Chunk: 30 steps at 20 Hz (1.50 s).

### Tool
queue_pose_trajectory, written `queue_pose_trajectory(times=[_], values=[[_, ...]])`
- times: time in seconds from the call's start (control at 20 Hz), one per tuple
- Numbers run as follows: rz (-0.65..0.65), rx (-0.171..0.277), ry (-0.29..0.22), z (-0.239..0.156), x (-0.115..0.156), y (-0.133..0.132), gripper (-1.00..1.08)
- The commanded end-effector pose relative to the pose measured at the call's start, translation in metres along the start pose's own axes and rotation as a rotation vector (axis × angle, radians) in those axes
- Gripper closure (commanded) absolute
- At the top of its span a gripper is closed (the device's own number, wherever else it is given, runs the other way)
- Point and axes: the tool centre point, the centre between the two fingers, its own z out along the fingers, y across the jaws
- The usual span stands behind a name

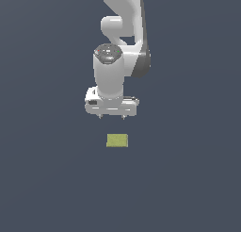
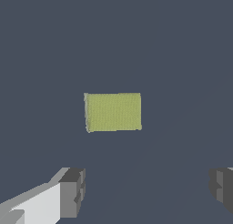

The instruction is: Pick up the object and move it to a goal position.

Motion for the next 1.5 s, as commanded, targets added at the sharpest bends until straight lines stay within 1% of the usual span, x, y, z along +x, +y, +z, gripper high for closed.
queue_pose_trajectory(times=[0.0, 0.2, 0.5, 0.85, 1.15, 1.45], values=[[0.000, 0.000, 0.000, 0.000, 0.000, 0.000, -0.92], [0.003, -0.005, -0.002, 0.000, -0.001, 0.005, -0.92], [0.002, -0.022, -0.008, -0.001, -0.005, 0.020, -0.92], [0.007, -0.021, -0.008, -0.001, -0.004, 0.020, -0.92], [0.065, -0.017, -0.007, 0.003, -0.002, 0.018, -0.92], [0.169, -0.010, -0.006, 0.011, 0.001, 0.014, -0.92]])
